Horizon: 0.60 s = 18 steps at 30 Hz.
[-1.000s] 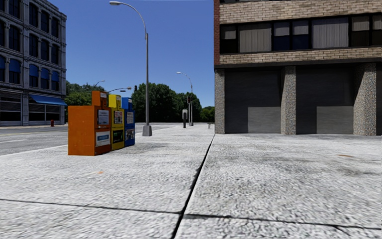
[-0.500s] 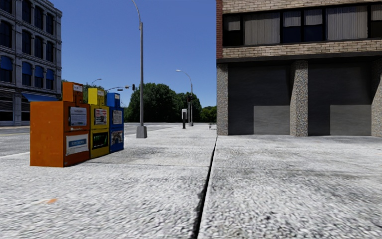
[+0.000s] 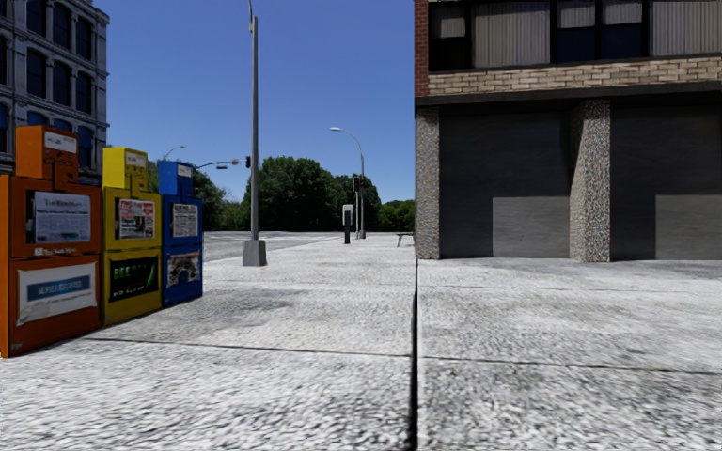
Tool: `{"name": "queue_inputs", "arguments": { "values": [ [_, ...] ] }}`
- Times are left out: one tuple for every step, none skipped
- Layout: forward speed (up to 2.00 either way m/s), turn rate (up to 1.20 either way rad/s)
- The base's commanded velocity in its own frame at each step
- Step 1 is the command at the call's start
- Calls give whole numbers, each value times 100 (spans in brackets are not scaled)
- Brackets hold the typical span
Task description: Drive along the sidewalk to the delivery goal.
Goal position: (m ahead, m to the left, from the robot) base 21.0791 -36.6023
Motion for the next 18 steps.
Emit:
{"name": "queue_inputs", "arguments": {
  "values": [
    [200, 0],
    [200, 0],
    [200, 0],
    [200, 0],
    [200, 0],
    [200, 0],
    [200, 0],
    [200, 0],
    [200, 0],
    [200, 0],
    [200, 0],
    [200, 0],
    [200, 0],
    [200, 0],
    [200, 0],
    [200, 0],
    [200, 0],
    [200, 0]
  ]
}}
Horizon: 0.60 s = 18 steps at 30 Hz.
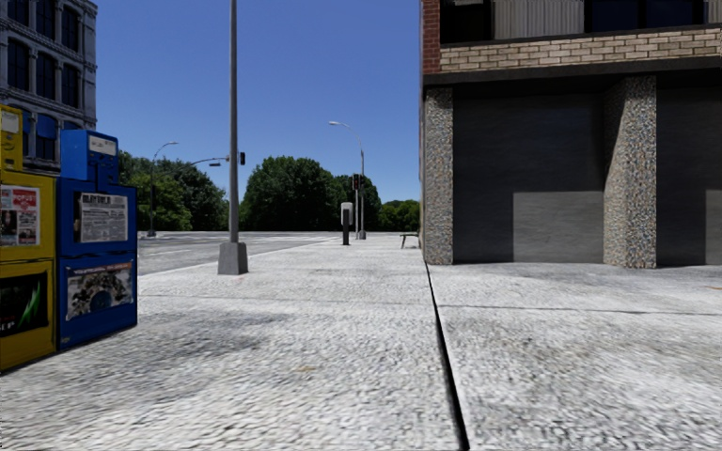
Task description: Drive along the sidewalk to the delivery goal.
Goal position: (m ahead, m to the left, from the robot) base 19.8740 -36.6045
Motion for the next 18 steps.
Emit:
{"name": "queue_inputs", "arguments": {
  "values": [
    [200, 0],
    [200, 0],
    [200, 0],
    [200, 0],
    [200, 0],
    [200, 0],
    [200, 0],
    [200, 0],
    [200, 0],
    [200, 0],
    [200, 0],
    [200, 0],
    [200, 0],
    [200, 0],
    [200, 0],
    [200, 0],
    [200, 0],
    [200, 0]
  ]
}}
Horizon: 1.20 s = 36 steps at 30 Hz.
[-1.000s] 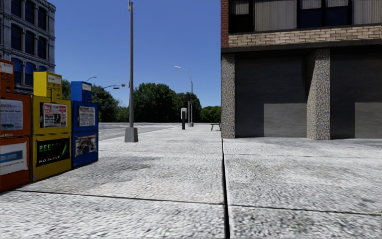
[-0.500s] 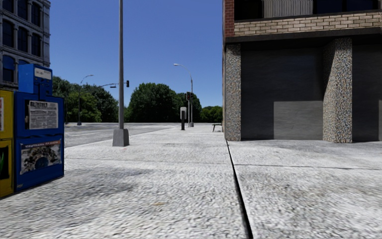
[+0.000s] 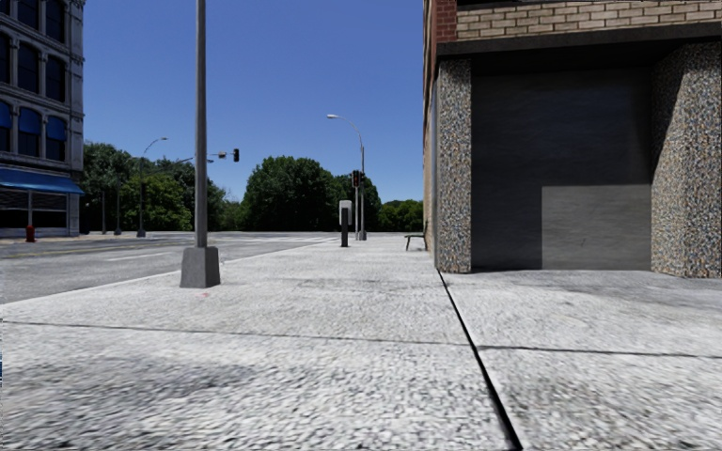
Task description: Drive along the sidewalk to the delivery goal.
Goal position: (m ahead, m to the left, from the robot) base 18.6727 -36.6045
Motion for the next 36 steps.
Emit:
{"name": "queue_inputs", "arguments": {
  "values": [
    [200, 0],
    [200, 0],
    [200, 0],
    [200, 0],
    [198, 0],
    [198, 0],
    [198, 0],
    [198, 0],
    [198, 0],
    [198, 0],
    [198, 0],
    [198, 0],
    [198, 0],
    [198, 0],
    [198, 0],
    [198, 0],
    [198, 0],
    [198, 0],
    [198, 0],
    [198, 0],
    [198, 0],
    [198, 0],
    [197, 0],
    [197, 0],
    [196, 0],
    [200, 0],
    [200, 0],
    [199, 0],
    [199, 0],
    [199, 0],
    [199, 0],
    [199, 0],
    [200, 0],
    [200, 0],
    [200, 0],
    [200, 0]
  ]
}}
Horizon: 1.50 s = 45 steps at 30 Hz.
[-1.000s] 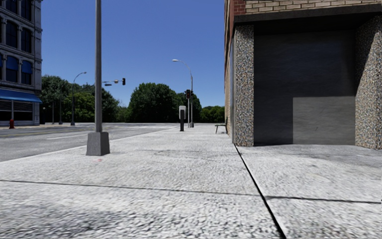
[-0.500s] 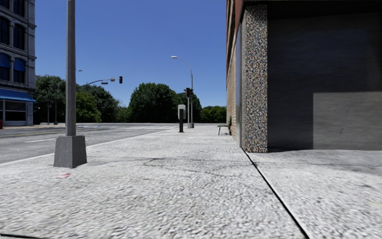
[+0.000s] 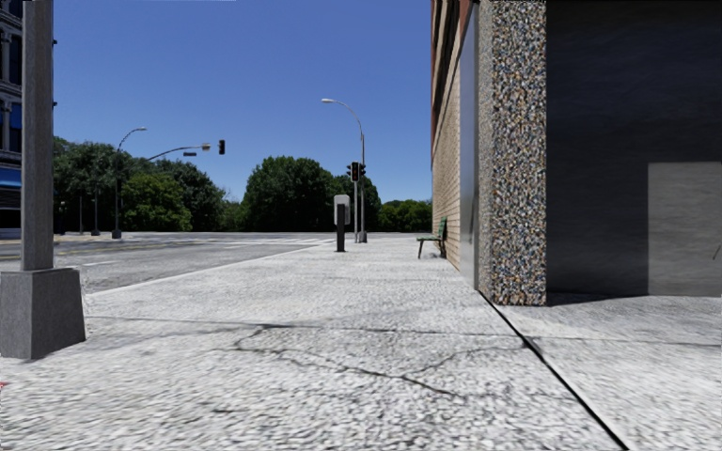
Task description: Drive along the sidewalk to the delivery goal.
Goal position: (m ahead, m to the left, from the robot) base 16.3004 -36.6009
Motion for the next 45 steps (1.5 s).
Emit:
{"name": "queue_inputs", "arguments": {
  "values": [
    [200, 0],
    [200, 0],
    [200, 0],
    [200, 0],
    [200, 0],
    [200, 0],
    [200, 0],
    [200, 0],
    [200, 0],
    [200, 0],
    [200, 0],
    [200, 0],
    [200, 0],
    [200, 0],
    [200, 0],
    [200, 0],
    [200, 0],
    [200, 0],
    [200, 0],
    [200, 0],
    [200, 0],
    [200, 0],
    [200, 0],
    [200, 0],
    [200, 0],
    [200, 0],
    [200, 0],
    [200, 0],
    [200, 0],
    [200, 0],
    [200, 0],
    [200, 0],
    [200, 0],
    [200, 0],
    [200, 0],
    [200, 0],
    [200, 0],
    [200, 0],
    [200, 0],
    [200, 0],
    [200, 0],
    [200, 0],
    [200, 0],
    [200, 0],
    [200, 0]
  ]
}}
